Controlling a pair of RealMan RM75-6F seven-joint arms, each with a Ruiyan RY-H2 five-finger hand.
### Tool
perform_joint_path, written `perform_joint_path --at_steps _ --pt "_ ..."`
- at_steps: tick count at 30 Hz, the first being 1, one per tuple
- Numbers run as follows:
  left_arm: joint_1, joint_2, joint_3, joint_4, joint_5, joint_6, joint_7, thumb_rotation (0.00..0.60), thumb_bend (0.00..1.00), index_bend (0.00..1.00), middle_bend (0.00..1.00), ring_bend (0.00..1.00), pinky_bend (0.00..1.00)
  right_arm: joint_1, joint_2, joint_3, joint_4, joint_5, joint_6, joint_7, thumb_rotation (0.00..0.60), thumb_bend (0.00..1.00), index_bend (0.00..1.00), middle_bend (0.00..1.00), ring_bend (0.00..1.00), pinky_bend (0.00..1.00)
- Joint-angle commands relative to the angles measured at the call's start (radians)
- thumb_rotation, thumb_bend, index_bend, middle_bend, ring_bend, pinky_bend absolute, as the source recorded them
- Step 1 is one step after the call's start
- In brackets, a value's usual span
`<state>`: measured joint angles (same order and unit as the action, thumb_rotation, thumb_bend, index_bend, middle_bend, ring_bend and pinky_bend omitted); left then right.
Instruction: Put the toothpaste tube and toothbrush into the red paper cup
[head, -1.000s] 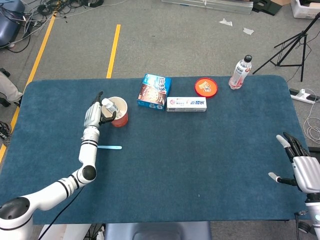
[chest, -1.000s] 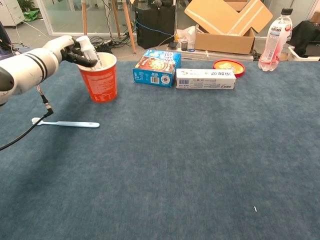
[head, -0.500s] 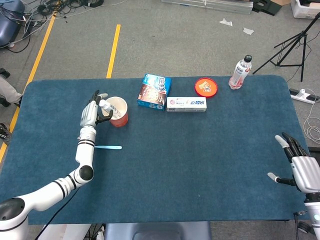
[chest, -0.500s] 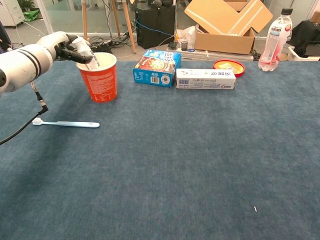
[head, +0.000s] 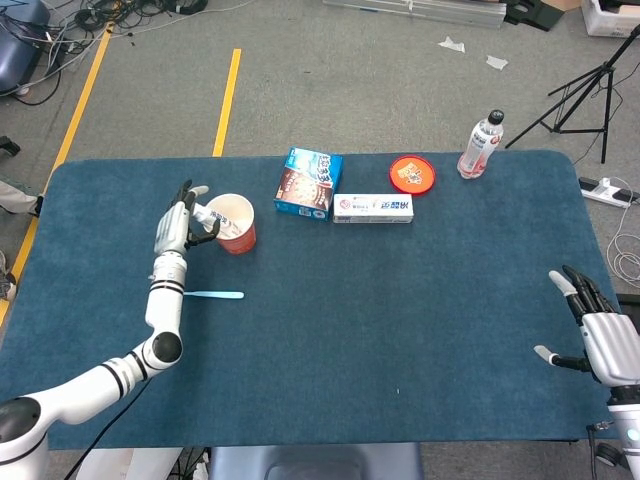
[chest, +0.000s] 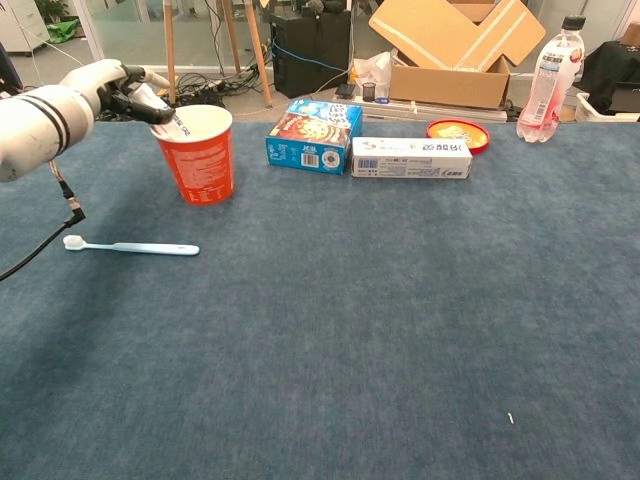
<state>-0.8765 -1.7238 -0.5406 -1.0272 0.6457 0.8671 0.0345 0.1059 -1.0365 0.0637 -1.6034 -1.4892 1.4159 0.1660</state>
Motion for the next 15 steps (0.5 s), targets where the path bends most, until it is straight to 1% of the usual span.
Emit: perform_joint_path --at_steps 1,7,15 --pt "0.003 0.004 0.0 -0.009 0.002 0.005 -0.002 0.6 0.38 0.17 0.0 0.0 0.0 0.001 0.0 0.0 0.0 0.001 -0.001 0.0 0.6 0.0 0.0 0.0 0.0 0.24" --pt "0.019 0.034 0.005 -0.089 0.022 0.046 0.009 0.6 0.38 0.17 0.0 0.0 0.0 0.001 0.001 0.001 0.001 0.002 -0.002 0.004 0.6 0.0 0.0 0.0 0.0 0.24" --pt "0.058 0.129 0.019 -0.301 0.052 0.144 0.079 0.6 0.38 0.17 0.0 0.0 0.0 -0.001 0.002 -0.002 -0.002 -0.007 0.004 0.003 0.6 0.0 0.0 0.0 0.0 0.24"
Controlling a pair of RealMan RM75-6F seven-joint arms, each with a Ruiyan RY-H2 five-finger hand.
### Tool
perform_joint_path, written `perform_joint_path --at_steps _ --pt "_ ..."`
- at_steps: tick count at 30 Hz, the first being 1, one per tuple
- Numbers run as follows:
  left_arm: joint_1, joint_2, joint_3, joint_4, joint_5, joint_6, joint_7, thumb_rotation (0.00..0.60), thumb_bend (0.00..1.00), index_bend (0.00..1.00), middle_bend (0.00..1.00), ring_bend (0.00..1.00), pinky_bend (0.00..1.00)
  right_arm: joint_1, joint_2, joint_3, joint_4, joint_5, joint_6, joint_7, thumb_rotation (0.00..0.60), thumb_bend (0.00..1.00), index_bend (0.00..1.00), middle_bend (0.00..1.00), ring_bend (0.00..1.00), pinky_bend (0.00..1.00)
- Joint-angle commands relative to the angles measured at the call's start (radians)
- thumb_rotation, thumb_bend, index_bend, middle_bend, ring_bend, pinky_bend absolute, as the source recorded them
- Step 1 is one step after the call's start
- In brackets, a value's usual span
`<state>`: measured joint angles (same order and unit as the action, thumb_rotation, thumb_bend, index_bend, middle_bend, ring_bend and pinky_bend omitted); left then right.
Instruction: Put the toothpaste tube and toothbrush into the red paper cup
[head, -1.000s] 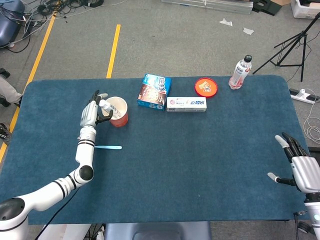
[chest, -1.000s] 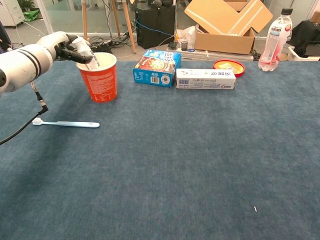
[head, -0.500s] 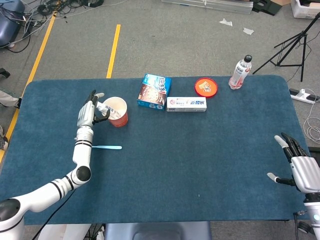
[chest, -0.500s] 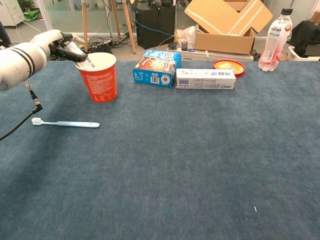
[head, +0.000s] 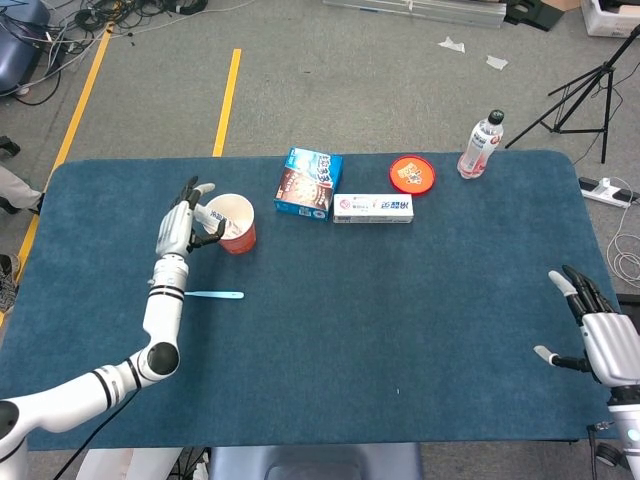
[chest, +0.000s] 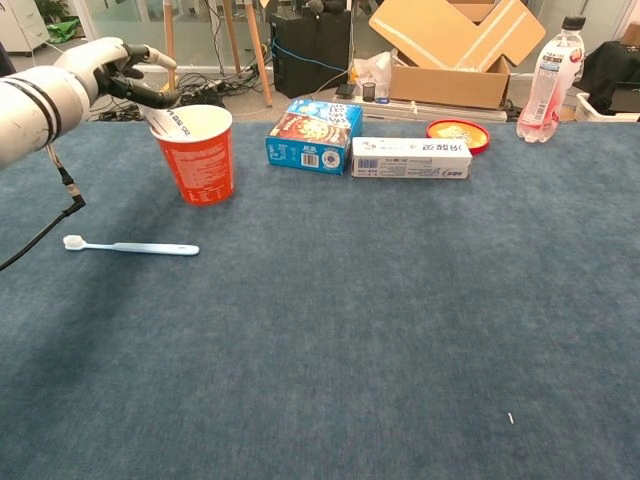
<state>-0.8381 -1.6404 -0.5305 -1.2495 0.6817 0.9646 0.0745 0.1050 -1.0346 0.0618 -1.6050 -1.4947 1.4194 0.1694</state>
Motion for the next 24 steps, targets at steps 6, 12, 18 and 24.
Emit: perform_joint_path --at_steps 6,12,18,24 --pt "0.048 0.125 0.061 -0.196 0.058 0.114 0.141 0.6 0.38 0.12 0.0 0.0 0.0 -0.004 0.001 -0.001 -0.004 -0.005 0.009 -0.003 0.6 0.0 0.0 0.0 0.0 0.24" --pt "0.103 0.23 0.12 -0.337 0.103 0.157 0.202 0.6 0.38 0.1 0.0 0.0 0.0 -0.01 0.007 0.004 -0.005 0.0 0.023 0.005 0.6 0.0 0.0 0.0 0.0 0.24" --pt "0.154 0.333 0.182 -0.47 0.132 0.173 0.25 0.6 0.38 0.17 0.0 0.0 0.0 -0.013 0.01 0.005 -0.007 0.003 0.026 0.005 0.6 0.0 0.0 0.0 0.0 0.24" --pt "0.18 0.383 0.262 -0.533 0.166 0.175 0.316 0.6 0.38 0.37 0.0 0.0 0.0 -0.018 0.012 0.006 -0.011 0.001 0.036 0.003 0.6 0.0 0.0 0.0 0.0 0.24"
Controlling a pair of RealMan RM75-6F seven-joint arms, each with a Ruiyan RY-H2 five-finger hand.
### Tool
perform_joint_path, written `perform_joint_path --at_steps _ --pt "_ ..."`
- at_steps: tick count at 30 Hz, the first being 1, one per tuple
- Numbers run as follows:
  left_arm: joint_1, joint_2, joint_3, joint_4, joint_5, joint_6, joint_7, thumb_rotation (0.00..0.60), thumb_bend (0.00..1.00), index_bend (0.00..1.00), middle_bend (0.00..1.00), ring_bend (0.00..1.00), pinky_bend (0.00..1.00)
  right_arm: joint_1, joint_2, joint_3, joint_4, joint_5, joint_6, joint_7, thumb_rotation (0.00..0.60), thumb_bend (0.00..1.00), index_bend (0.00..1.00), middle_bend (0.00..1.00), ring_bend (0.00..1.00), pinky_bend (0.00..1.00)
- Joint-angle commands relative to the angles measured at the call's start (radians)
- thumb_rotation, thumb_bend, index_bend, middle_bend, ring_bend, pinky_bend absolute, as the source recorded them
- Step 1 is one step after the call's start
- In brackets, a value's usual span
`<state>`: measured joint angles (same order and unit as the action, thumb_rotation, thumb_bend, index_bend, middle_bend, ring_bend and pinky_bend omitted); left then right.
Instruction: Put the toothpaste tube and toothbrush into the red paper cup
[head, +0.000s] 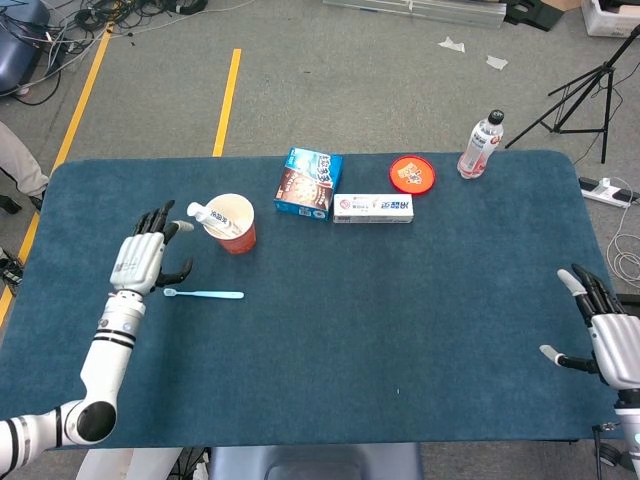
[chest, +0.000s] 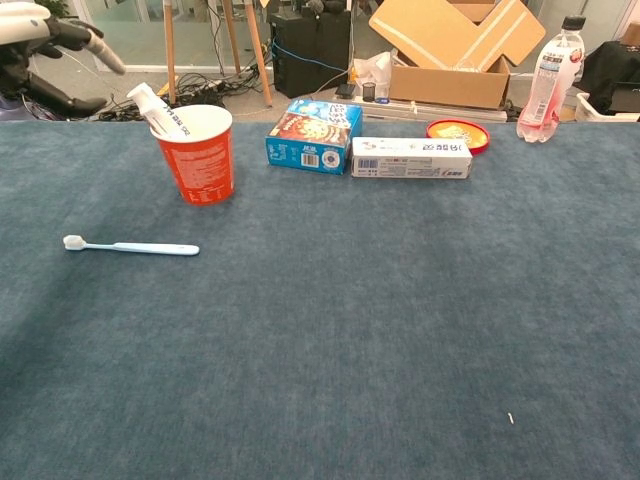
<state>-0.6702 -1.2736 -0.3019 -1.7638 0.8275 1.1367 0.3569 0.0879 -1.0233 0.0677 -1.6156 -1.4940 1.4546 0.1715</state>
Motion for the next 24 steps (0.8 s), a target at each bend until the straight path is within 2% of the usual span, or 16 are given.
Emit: perform_joint_path --at_steps 1,5,12,18,22,24 --pt "0.013 0.018 0.046 -0.018 0.026 0.003 0.048 0.6 0.38 0.39 0.0 0.0 0.0 -0.001 0.001 0.001 -0.001 0.001 0.002 0.001 0.6 0.0 0.0 0.0 0.0 0.24" --pt "0.01 0.005 0.084 -0.001 0.034 0.002 0.094 0.6 0.38 0.43 0.0 0.0 0.0 -0.005 0.004 0.003 -0.001 0.003 0.007 0.006 0.6 0.0 0.0 0.0 0.0 0.24" --pt "-0.01 -0.043 0.121 0.058 0.012 -0.039 0.132 0.6 0.37 0.45 0.0 0.0 0.0 -0.008 0.009 0.007 0.0 0.01 0.01 0.018 0.6 0.0 0.0 0.0 0.0 0.24" --pt "-0.029 -0.105 0.141 0.135 -0.009 -0.073 0.151 0.6 0.31 0.42 0.0 0.0 0.0 -0.01 0.012 0.011 0.002 0.015 0.012 0.026 0.6 0.0 0.0 0.0 0.0 0.24" --pt "-0.041 -0.141 0.154 0.19 -0.03 -0.104 0.161 0.6 0.22 0.38 0.0 0.0 0.0 -0.011 0.012 0.014 0.006 0.018 0.012 0.032 0.6 0.0 0.0 0.0 0.0 0.24" --pt "-0.045 -0.153 0.158 0.212 -0.045 -0.119 0.167 0.6 0.21 0.38 0.0 0.0 0.0 -0.01 0.012 0.014 0.007 0.02 0.01 0.034 0.6 0.0 0.0 0.0 0.0 0.24"
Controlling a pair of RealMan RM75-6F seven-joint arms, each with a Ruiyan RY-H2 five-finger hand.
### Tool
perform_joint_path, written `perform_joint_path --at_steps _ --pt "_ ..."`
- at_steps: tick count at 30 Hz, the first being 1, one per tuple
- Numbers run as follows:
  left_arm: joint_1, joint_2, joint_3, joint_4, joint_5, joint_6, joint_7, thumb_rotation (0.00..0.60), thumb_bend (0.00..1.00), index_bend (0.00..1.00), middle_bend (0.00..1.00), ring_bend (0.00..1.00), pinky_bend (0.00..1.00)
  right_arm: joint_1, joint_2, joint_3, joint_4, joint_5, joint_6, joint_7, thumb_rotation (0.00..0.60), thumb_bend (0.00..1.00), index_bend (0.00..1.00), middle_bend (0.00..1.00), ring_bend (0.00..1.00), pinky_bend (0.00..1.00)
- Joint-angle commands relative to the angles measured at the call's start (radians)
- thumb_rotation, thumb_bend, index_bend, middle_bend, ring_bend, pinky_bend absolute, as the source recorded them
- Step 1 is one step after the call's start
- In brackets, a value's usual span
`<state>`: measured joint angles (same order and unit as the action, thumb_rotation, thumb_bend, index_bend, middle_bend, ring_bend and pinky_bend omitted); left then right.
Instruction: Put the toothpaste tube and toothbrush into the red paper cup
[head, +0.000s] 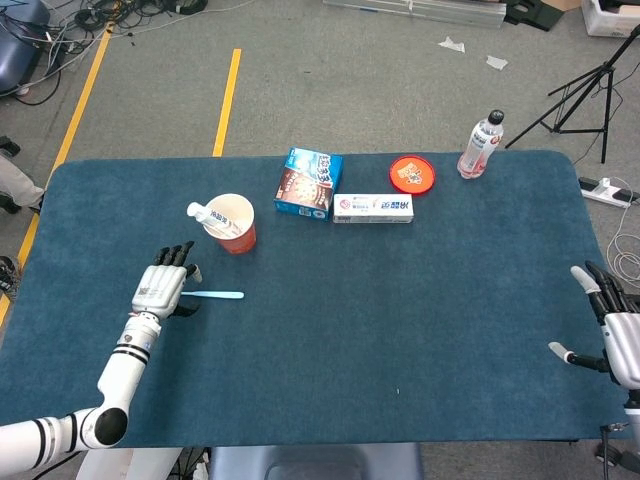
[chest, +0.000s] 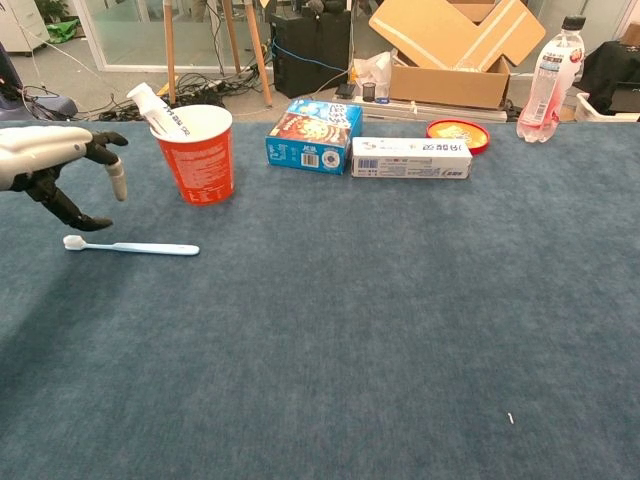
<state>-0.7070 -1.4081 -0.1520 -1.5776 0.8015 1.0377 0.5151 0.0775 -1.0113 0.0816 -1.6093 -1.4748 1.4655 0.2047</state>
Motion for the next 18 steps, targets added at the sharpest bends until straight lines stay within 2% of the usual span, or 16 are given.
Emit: perform_joint_path --at_steps 1,9,18 --pt "-0.011 -0.024 0.01 0.037 -0.027 -0.027 0.012 0.6 0.21 0.38 0.0 0.0 0.0 0.001 0.0 0.001 0.002 0.002 -0.003 0.003 0.6 0.0 0.0 0.0 0.0 0.24" --pt "-0.029 -0.082 0.014 0.123 -0.079 -0.05 0.037 0.6 0.21 0.44 0.0 0.0 0.0 0.003 0.0 0.003 0.006 0.005 -0.008 0.007 0.6 0.0 0.0 0.0 0.0 0.24" --pt "-0.034 -0.127 -0.004 0.176 -0.087 -0.043 0.023 0.6 0.21 0.45 0.0 0.0 0.0 0.004 0.002 0.001 0.003 0.003 -0.014 0.008 0.6 0.0 0.0 0.0 0.0 0.24"
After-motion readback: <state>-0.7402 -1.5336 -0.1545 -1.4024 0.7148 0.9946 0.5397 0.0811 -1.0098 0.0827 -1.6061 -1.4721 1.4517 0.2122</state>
